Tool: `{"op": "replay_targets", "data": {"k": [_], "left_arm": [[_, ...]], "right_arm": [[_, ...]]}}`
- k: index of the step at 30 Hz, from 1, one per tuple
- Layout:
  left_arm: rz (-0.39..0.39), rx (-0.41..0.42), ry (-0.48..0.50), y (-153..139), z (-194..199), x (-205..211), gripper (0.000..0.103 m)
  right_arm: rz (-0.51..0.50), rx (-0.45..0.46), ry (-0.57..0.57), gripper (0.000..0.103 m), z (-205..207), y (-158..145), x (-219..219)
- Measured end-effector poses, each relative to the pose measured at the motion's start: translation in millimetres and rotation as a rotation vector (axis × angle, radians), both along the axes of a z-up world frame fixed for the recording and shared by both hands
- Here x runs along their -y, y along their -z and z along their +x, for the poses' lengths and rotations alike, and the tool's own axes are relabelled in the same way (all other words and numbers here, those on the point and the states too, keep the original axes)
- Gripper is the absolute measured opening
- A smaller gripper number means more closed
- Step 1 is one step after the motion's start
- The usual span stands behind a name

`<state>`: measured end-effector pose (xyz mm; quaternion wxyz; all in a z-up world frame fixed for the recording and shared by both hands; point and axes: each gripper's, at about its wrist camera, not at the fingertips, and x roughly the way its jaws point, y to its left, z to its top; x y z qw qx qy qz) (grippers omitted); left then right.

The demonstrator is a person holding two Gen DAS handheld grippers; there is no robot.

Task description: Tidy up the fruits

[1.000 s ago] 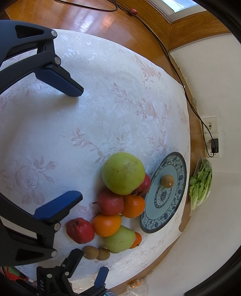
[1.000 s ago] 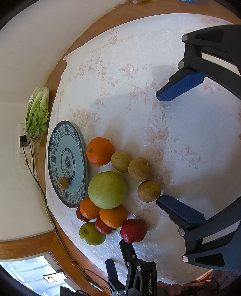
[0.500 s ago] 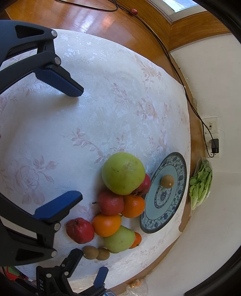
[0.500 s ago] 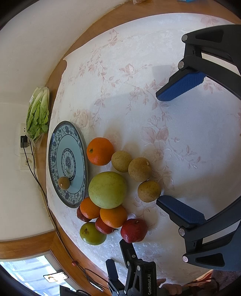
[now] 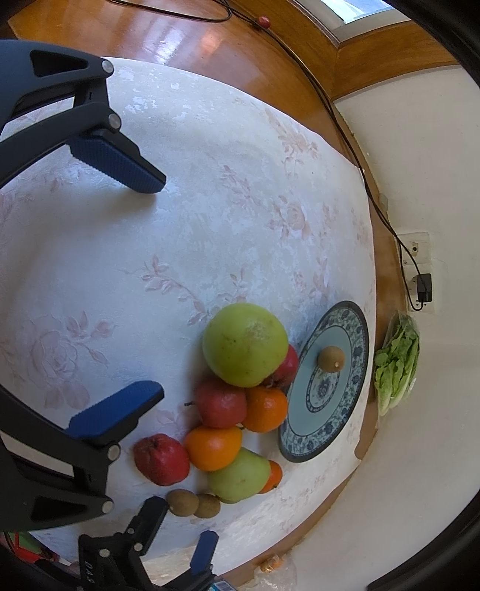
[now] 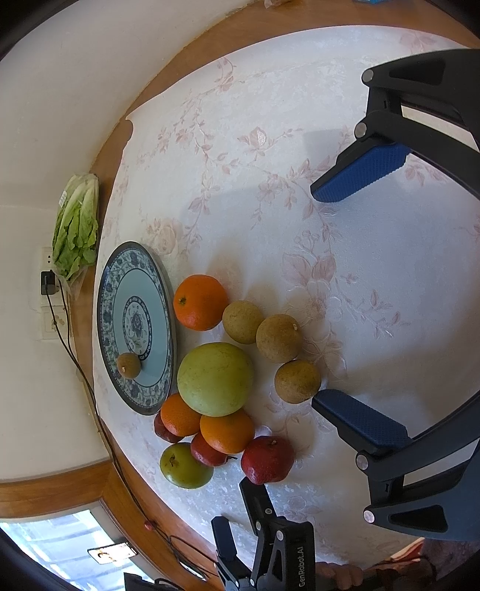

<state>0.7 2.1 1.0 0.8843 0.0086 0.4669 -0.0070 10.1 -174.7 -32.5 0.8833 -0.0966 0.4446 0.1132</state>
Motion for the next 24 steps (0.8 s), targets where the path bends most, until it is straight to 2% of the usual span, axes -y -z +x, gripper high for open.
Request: {"op": "replay_targets", "data": {"k": [5, 12, 14, 19, 24], "left_arm": [[-0.043, 0.002, -0.008, -5, 1, -4, 0.101], [-0.047, 0.074, -0.003, -29, 4, -2, 0.099], [-0.057, 0.083, -0.002, -33, 7, -2, 0.098], [-0.079, 0.067, 0.013, -33, 14, 4, 0.093], [-0.092, 0.054, 0.014, -29, 19, 6, 0.09]], "right_arm": [[0.067, -0.007, -0.026, 0.092, -3, -6, 2], [0.107, 0.045, -0.067, 0.084, -7, -18, -1], [0.114, 0.047, -0.087, 0.076, -6, -20, -4], [0.13, 0.031, -0.098, 0.062, -1, -18, -6], [0.146, 0.02, -0.098, 0.058, 1, -17, -3]]}}
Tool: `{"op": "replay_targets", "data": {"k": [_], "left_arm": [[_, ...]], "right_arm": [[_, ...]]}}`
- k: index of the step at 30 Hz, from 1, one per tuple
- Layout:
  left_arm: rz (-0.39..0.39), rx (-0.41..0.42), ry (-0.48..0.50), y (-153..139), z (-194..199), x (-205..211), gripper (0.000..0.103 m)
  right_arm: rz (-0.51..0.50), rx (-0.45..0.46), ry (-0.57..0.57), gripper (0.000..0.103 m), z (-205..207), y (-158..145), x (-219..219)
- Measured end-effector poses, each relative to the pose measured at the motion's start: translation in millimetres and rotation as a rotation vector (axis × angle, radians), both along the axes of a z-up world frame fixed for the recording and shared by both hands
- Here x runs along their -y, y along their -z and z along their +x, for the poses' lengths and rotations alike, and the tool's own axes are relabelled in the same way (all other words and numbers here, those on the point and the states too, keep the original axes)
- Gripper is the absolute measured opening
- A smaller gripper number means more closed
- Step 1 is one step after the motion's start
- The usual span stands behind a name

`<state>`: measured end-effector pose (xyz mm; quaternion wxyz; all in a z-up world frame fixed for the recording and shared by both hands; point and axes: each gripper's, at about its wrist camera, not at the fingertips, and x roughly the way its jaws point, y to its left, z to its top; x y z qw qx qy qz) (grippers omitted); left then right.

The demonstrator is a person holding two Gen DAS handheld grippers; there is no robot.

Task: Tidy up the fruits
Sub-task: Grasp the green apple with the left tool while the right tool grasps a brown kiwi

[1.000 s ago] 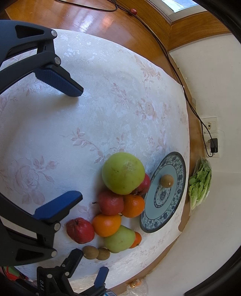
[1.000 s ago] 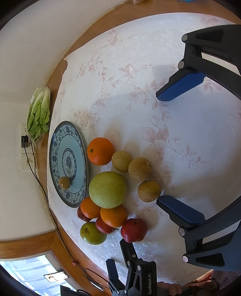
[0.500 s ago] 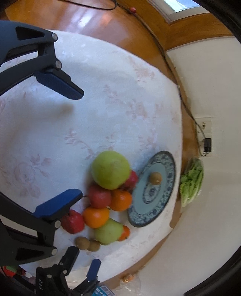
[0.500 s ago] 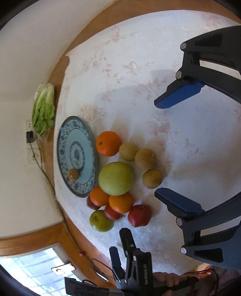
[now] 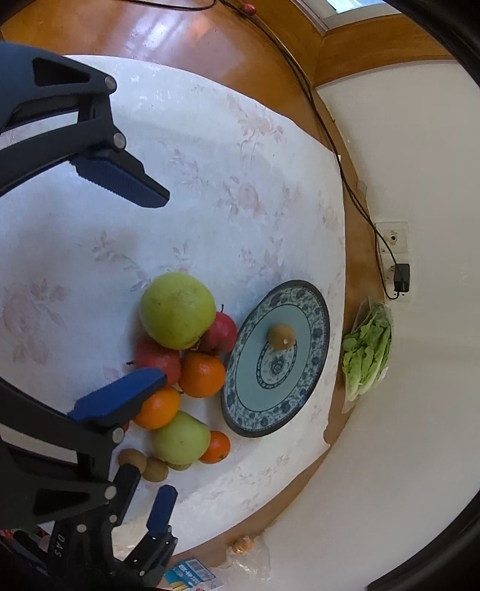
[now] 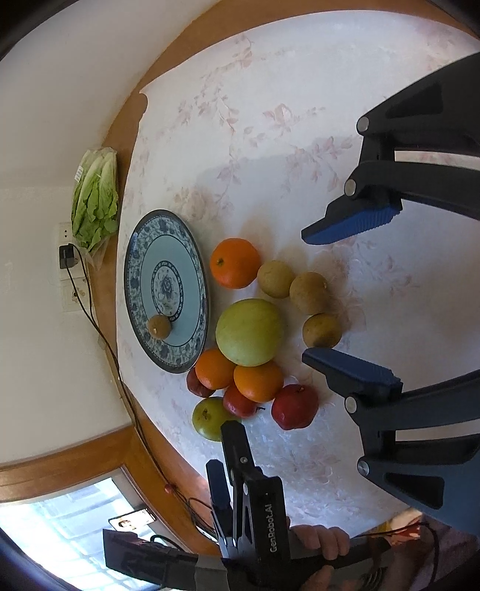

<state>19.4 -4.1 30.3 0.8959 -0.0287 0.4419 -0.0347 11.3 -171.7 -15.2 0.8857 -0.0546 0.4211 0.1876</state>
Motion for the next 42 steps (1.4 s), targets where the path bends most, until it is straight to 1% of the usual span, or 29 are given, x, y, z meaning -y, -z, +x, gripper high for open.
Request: {"op": "replay_targets", "data": {"k": [5, 8, 13, 16, 21, 26, 29, 32, 34, 36, 42], "left_arm": [[-0.018, -0.005, -0.006, 1, 6, -1, 0.086], [-0.033, -0.01, -0.012, 2, 10, -3, 0.083], [-0.055, -0.017, -0.017, 4, 15, -5, 0.081], [-0.064, -0.017, -0.014, 4, 17, -5, 0.078], [-0.104, -0.027, -0.007, 5, 19, -8, 0.064], [-0.103, -0.027, -0.008, 5, 21, -7, 0.064], [-0.11, -0.031, -0.009, 5, 22, -7, 0.064], [-0.113, -0.033, -0.01, 5, 23, -7, 0.064], [-0.123, -0.035, -0.006, 5, 22, -8, 0.061], [-0.142, -0.037, 0.004, 4, 22, -9, 0.051], [-0.148, -0.037, 0.008, 3, 21, -8, 0.05]], "right_arm": [[0.034, -0.006, 0.012, 0.049, 2, -2, 4], [0.044, -0.008, 0.022, 0.046, 2, -3, 7], [0.043, -0.01, 0.022, 0.046, 3, -3, 7], [0.049, -0.013, 0.022, 0.043, 3, -3, 8], [0.071, -0.014, 0.04, 0.038, 4, -6, 13], [0.063, -0.021, 0.06, 0.034, 5, -6, 16], [0.061, -0.039, 0.067, 0.033, 7, -3, 16], [0.065, -0.037, 0.067, 0.032, 7, -2, 16], [0.063, -0.036, 0.067, 0.032, 8, -3, 16], [0.064, -0.038, 0.067, 0.032, 8, -3, 16], [0.07, -0.042, 0.06, 0.032, 9, -2, 17]]}}
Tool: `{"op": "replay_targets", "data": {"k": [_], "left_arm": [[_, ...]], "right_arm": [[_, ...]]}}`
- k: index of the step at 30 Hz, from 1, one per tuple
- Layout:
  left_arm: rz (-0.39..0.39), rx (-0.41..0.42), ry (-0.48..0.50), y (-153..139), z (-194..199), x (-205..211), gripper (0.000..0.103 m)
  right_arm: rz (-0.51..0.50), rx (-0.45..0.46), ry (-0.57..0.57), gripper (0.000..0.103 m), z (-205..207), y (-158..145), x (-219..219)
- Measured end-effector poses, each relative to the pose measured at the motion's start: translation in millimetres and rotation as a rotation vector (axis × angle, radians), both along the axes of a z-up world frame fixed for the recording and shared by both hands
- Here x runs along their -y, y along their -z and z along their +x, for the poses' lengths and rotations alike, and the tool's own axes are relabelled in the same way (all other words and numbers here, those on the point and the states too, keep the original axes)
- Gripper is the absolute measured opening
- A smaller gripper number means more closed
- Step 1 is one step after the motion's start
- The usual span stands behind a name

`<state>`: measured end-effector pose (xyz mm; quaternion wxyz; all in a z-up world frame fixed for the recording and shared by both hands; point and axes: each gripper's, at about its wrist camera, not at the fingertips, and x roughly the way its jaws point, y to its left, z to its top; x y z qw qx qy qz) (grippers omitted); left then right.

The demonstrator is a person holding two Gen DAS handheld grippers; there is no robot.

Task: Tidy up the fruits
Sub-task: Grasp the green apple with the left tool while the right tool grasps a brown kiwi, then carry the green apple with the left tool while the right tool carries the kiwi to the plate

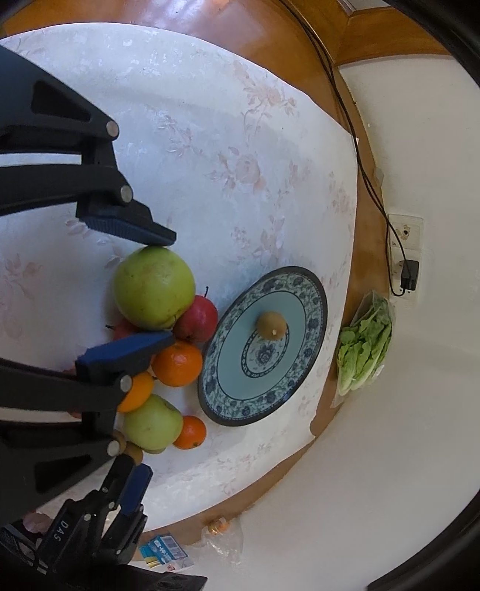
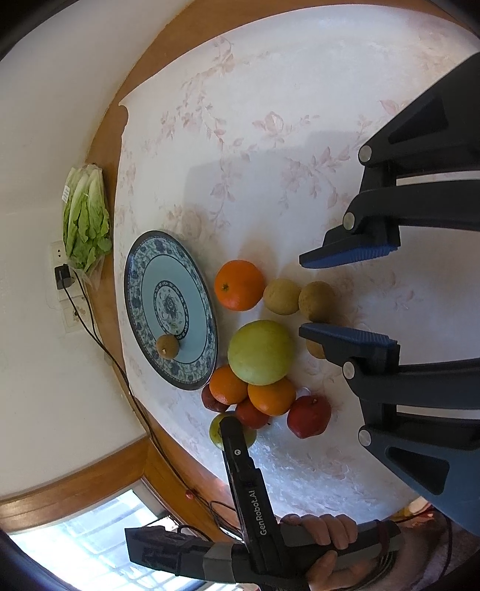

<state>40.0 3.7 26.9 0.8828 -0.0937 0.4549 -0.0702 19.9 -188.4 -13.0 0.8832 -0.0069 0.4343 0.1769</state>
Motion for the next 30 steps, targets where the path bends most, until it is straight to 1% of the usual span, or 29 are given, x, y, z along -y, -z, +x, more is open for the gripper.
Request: {"op": "replay_targets", "data": {"k": [10, 13, 14, 21, 30], "left_arm": [[0.0, 0.009, 0.011, -4, -7, 2, 0.05], [0.002, 0.012, 0.009, -5, -9, 2, 0.05], [0.002, 0.013, 0.008, -6, -9, 2, 0.05], [0.009, 0.029, 0.004, -12, -12, 1, 0.05], [0.01, 0.036, 0.007, -21, -9, 1, 0.05]], "right_arm": [[0.053, -0.037, -0.01, 0.032, 4, 2, 6], [0.082, -0.052, -0.027, 0.025, 7, 2, 6], [0.084, -0.055, -0.029, 0.025, 7, 2, 6], [0.074, -0.037, -0.034, 0.024, 5, -1, 4], [0.049, 0.021, -0.037, 0.024, 6, -20, 5]]}}
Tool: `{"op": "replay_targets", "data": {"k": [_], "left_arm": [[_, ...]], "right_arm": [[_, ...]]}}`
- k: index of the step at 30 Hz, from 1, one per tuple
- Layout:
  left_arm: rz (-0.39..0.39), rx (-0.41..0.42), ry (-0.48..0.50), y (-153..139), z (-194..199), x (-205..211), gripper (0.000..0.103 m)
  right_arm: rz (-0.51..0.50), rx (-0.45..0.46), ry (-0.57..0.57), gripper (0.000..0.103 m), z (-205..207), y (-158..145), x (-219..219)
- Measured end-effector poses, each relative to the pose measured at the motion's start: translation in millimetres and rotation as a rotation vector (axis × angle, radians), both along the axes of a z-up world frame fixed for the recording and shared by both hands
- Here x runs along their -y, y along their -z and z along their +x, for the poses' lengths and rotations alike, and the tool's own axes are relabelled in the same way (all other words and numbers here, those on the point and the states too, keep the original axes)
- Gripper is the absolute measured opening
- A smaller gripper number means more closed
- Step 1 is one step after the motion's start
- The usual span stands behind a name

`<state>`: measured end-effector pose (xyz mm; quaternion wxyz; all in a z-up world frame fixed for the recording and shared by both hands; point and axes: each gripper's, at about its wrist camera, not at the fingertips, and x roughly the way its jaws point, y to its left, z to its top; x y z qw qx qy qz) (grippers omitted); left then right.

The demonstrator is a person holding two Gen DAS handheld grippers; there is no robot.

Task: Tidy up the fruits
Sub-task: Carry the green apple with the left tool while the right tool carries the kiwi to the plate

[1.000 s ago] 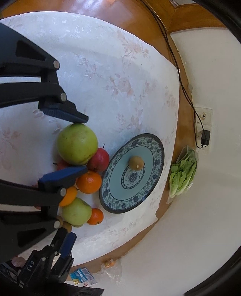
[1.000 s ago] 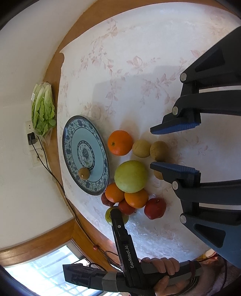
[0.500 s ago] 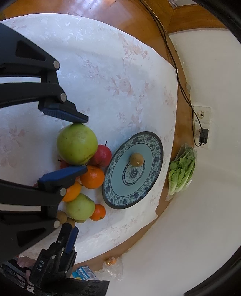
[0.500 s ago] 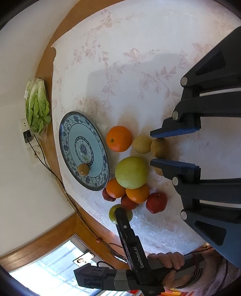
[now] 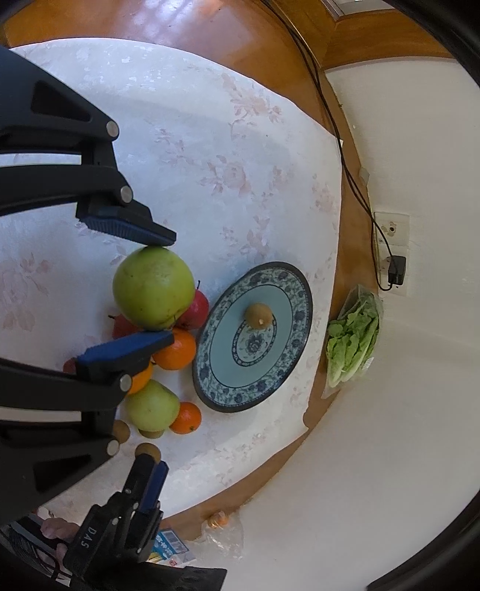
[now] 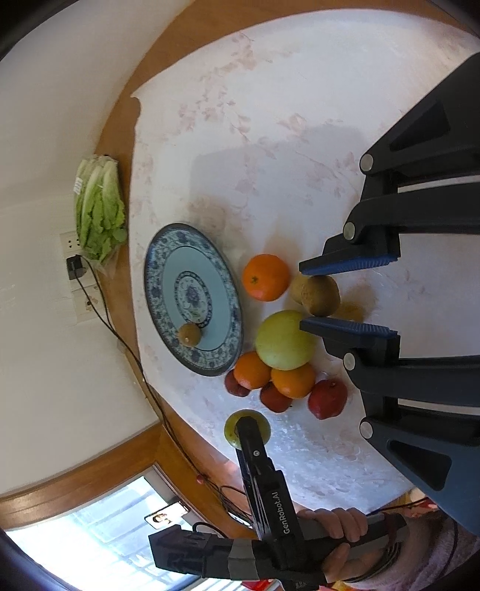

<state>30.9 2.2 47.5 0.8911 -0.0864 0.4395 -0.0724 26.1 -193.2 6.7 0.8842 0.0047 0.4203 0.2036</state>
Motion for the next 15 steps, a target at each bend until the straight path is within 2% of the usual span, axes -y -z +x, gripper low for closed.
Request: {"op": "replay_targets", "data": {"k": [15], "left_arm": [[0.024, 0.041, 0.013, -17, 29, 15, 0.05]], "right_arm": [[-0.025, 0.088, -0.015, 0.024, 24, -23, -11]]}}
